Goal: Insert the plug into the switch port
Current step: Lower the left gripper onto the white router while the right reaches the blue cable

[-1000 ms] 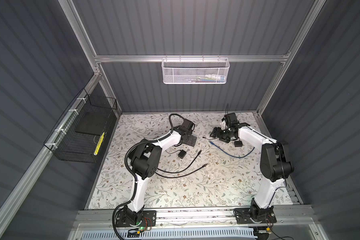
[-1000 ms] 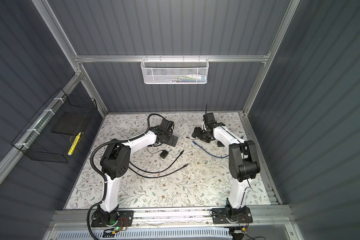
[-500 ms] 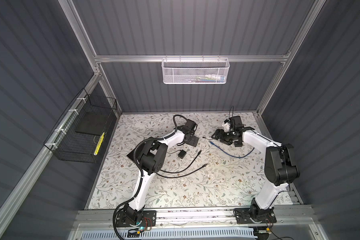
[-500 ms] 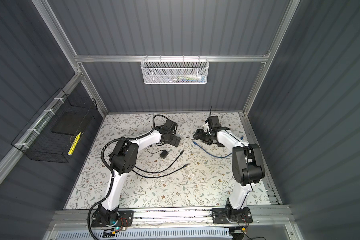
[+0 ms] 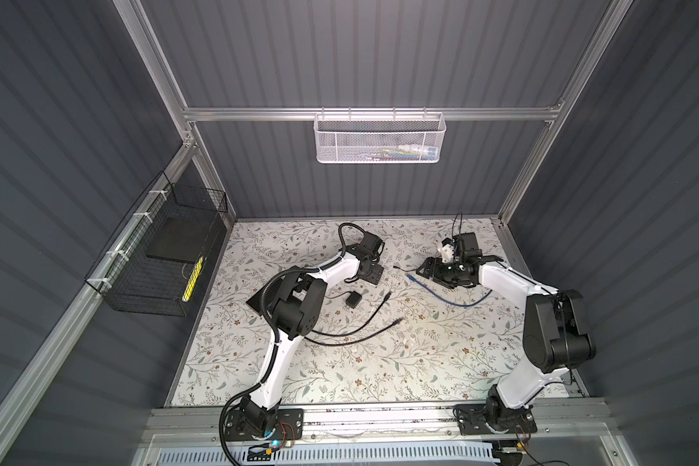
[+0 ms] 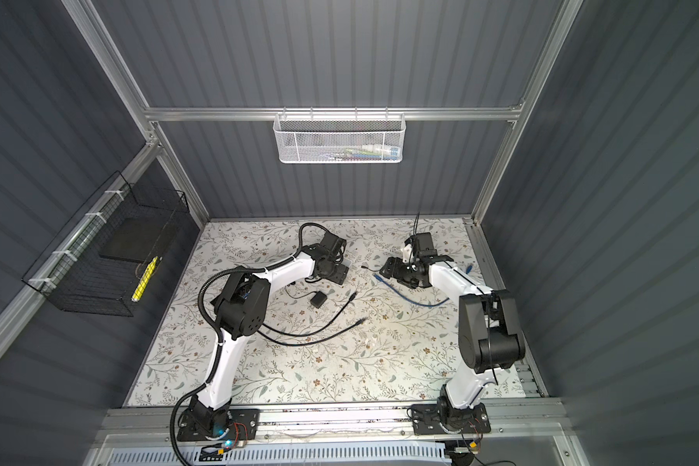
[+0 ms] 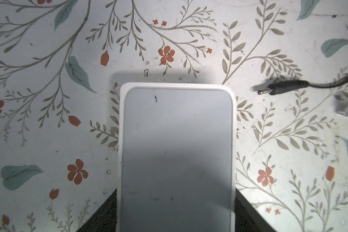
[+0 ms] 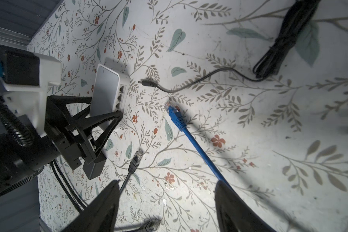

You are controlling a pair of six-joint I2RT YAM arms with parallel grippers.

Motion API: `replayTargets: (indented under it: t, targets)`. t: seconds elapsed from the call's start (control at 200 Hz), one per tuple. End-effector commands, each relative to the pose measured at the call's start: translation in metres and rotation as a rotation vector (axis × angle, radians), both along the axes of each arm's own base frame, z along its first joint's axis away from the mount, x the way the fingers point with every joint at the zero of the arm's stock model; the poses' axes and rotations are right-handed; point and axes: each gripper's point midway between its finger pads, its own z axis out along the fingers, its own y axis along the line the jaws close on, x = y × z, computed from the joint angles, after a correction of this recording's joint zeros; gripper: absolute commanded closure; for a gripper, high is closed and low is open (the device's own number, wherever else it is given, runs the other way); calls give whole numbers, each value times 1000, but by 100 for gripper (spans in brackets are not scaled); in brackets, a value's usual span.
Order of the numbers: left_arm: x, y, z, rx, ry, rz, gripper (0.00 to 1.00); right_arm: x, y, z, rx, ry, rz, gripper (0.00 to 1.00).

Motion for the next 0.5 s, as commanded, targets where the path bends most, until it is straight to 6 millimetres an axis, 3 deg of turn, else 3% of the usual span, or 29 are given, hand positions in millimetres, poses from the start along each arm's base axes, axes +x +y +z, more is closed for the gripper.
replayTargets:
  t: [0.0, 0.085, 0.195, 0.35, 0.495]
  targets:
    - [-17, 1, 2, 22, 32, -62, 59, -7, -2, 8, 12, -35, 13, 25]
    - [-18, 0, 24, 11, -7, -98, 64, -15, -3, 15, 25, -51, 9, 25]
    - [-24, -2, 69, -41, -100, -165, 65, -26, -5, 34, 42, -85, 12, 25]
    - [-58, -2, 125, -117, -192, -298, 65, -47, -4, 67, 109, -140, 29, 24]
    - [-101, -5, 151, -144, -190, -409, 65, -71, 12, 94, 220, -165, 112, 24]
